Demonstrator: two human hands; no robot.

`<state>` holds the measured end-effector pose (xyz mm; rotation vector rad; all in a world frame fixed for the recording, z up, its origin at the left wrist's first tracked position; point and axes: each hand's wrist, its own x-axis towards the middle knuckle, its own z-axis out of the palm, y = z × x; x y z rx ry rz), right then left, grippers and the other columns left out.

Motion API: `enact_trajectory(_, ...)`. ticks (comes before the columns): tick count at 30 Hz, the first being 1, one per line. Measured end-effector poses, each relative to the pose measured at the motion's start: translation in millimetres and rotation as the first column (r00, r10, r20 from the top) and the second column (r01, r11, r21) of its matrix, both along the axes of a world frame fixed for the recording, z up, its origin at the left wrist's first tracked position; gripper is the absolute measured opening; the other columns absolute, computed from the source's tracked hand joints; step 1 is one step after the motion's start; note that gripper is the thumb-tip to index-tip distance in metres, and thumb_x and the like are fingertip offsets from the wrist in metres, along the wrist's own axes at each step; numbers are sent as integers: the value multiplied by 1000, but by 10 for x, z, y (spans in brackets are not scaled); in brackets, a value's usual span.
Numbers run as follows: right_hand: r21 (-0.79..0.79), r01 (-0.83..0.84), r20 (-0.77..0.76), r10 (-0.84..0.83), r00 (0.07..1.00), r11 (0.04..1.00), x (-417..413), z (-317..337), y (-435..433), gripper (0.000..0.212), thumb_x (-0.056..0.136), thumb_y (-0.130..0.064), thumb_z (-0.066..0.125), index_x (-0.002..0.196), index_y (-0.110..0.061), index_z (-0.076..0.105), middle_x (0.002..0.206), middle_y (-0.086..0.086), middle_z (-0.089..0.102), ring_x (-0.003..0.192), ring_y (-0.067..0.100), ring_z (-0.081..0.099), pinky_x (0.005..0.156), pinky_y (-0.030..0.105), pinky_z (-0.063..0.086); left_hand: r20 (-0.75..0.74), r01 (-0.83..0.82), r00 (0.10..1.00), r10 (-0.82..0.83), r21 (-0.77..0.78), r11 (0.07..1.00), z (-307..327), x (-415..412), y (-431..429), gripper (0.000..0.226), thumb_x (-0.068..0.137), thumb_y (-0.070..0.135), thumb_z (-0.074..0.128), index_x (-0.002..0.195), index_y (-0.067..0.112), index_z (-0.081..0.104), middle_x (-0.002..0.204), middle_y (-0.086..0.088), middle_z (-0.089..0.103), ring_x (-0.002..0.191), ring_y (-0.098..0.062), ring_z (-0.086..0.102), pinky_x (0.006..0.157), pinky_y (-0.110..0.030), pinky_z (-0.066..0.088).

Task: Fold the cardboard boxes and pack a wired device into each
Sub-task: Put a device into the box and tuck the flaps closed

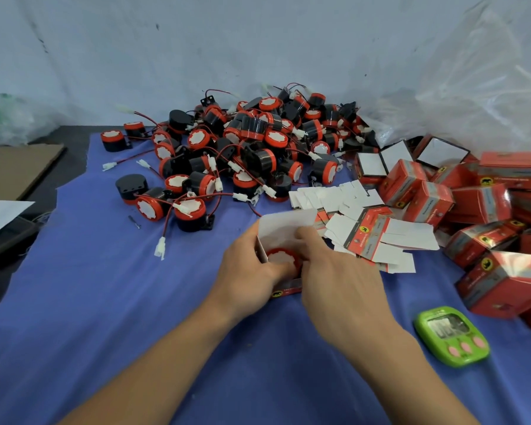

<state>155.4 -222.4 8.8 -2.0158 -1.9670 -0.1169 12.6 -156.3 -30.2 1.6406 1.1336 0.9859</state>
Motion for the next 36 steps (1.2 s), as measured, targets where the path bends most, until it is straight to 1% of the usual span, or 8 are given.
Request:
enact_trajectory(5, -196, -122, -207, 80, 975, 973, 100, -1, 19, 14, 95, -20, 45, 106, -27, 39, 78, -4, 56, 75, 34, 58, 64, 46, 47, 23, -11, 1000, 11, -9, 1000, 25, -10, -9, 48, 65, 22, 75, 111, 37, 68, 104, 12, 77, 98, -11, 73, 86, -47, 61)
enact_trajectory(10, -239, -180, -312, 100, 945, 954, 121, 57, 3, 8, 96, -25, 41, 102, -30, 41, 84, -3, 64, 79, 32, 59, 73, 53, 51, 25, -25, 999, 25, -6, 1000, 51, 8, -43, 48, 67, 22, 72, 111, 40, 66, 106, 14, 76, 100, -10, 73, 87, -47, 61)
enact_trajectory(15, -171, -119, -402, 41, 915, 978, 80, 78, -37, 19, 88, -18, 45, 100, -32, 46, 85, -8, 67, 81, 22, 59, 75, 47, 51, 8, -27, 1000, 27, -16, 1000, 47, 9, -31, 52, 65, 23, 74, 113, 37, 65, 105, 14, 76, 100, -11, 72, 87, -47, 61)
enact_trajectory(21, 136, -24, -205, 51, 977, 990, 72, 56, -101, 18, 86, -26, 61, 97, -36, 71, 75, -9, 70, 69, 20, 62, 58, 34, 47, 1, -7, 1000, 7, -7, 1000, 56, -5, -25, 52, 68, 23, 73, 116, 39, 64, 109, 11, 75, 103, -14, 72, 87, -48, 60)
enact_trajectory(24, 275, 57, -486, 88, 869, 960, 109, 120, -128, 40, 81, -19, 73, 114, -41, 72, 82, -15, 72, 71, 11, 65, 65, 27, 55, -2, -10, 1000, 10, -7, 1000, 52, -8, -18, 49, 66, 23, 74, 110, 44, 64, 102, 10, 75, 97, -16, 72, 84, -51, 60)
enact_trajectory(27, 349, 130, -697, 165, 698, 928, 228, 210, -124, 49, 78, 1, 78, 110, -36, 76, 81, -18, 73, 72, 3, 69, 65, 13, 54, -6, -16, 1000, 16, -17, 1000, 47, -2, -7, 50, 65, 26, 75, 109, 45, 63, 101, 11, 74, 95, -15, 72, 84, -51, 60)
enact_trajectory(32, 336, 140, -790, 198, 580, 931, 306, 210, -87, 44, 83, 12, 68, 89, -30, 79, 75, -10, 78, 66, 14, 75, 64, 45, 62, -7, -13, 1000, 12, -33, 999, 30, -7, 6, 51, 65, 27, 75, 110, 45, 63, 104, 15, 74, 97, -10, 72, 86, -48, 61)
enact_trajectory(36, 255, 31, -758, 179, 628, 967, 229, 150, -43, 39, 86, -1, 77, 82, -39, 77, 76, -15, 76, 66, 9, 71, 65, 30, 59, 5, 8, 1000, -8, -24, 1000, 37, -3, 2, 53, 66, 27, 74, 116, 40, 65, 110, 11, 75, 103, -14, 72, 88, -49, 61)
